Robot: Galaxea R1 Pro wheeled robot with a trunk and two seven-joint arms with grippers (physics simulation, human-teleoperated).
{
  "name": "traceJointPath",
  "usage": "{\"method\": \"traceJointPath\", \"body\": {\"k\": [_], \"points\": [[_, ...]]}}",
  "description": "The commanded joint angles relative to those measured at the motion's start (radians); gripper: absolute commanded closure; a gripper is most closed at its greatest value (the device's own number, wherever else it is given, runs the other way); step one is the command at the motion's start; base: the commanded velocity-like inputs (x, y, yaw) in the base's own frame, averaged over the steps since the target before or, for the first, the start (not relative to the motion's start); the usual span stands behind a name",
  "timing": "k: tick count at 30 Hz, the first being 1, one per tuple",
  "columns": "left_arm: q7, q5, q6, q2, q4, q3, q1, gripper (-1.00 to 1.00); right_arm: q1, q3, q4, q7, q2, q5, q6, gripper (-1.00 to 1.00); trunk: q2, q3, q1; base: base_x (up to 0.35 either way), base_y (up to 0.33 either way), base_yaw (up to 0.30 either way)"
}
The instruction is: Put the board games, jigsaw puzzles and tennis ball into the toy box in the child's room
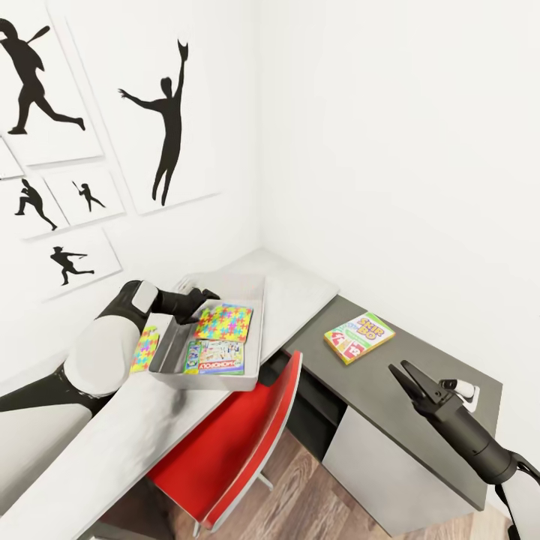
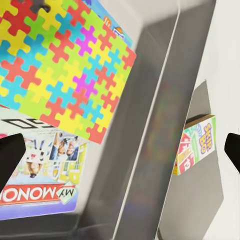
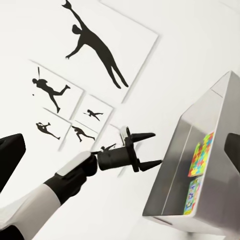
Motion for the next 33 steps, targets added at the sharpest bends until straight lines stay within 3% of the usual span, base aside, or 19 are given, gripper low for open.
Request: {"method": "traceJointPath", "body": {"k": [1, 4, 9, 12, 17, 20, 26, 33], "points": [[-0.015, -0.010, 0.005, 0.005, -0.003, 0.007, 0.001, -1.00, -0.001, 0.000, 0.000, 0.000, 0.000, -0.003, 0.006, -1.00, -0.002, -0.001, 0.001, 0.000, 0.000, 0.000], [-0.080, -0.010, 0.007, 0.030, -0.005, 0.003, 0.005, -1.00, -0.001, 0.000, 0.000, 0.000, 0.000, -0.003, 0.006, -1.00, -0.002, 0.004, 0.001, 0.000, 0.000, 0.000], [-0.256, -0.017, 0.009, 0.072, -0.009, -0.013, 0.007, -1.00, -0.001, 0.000, 0.000, -0.001, 0.000, -0.003, 0.006, -1.00, -0.002, 0.012, 0.001, 0.000, 0.000, 0.000], [-0.339, -0.018, 0.010, 0.111, -0.010, -0.045, 0.007, -1.00, -0.001, 0.000, 0.000, -0.002, 0.000, -0.003, 0.006, -1.00, -0.002, 0.016, 0.001, 0.000, 0.000, 0.000], [-0.400, -0.019, 0.016, 0.135, -0.010, -0.093, 0.007, -1.00, -0.001, 0.001, 0.000, -0.004, 0.000, -0.004, 0.006, -1.00, -0.002, 0.024, 0.001, 0.000, 0.000, 0.000], [-0.427, -0.019, 0.018, 0.141, -0.010, -0.104, 0.007, -1.00, -0.001, 0.001, 0.000, -0.004, 0.000, -0.004, 0.006, -1.00, -0.002, 0.029, 0.001, -0.005, 0.000, 0.000], [-0.477, -0.017, 0.020, 0.164, -0.009, -0.112, 0.011, -1.00, -0.001, 0.001, 0.000, -0.004, 0.000, -0.003, 0.006, -1.00, -0.002, 0.039, 0.001, -0.062, 0.037, 0.000], [-0.593, -0.020, 0.018, 0.181, -0.008, -0.114, 0.028, -1.00, -0.001, 0.001, 0.000, -0.001, 0.000, -0.003, 0.006, -1.00, -0.002, 0.050, 0.001, -0.039, 0.024, 0.000]]}}
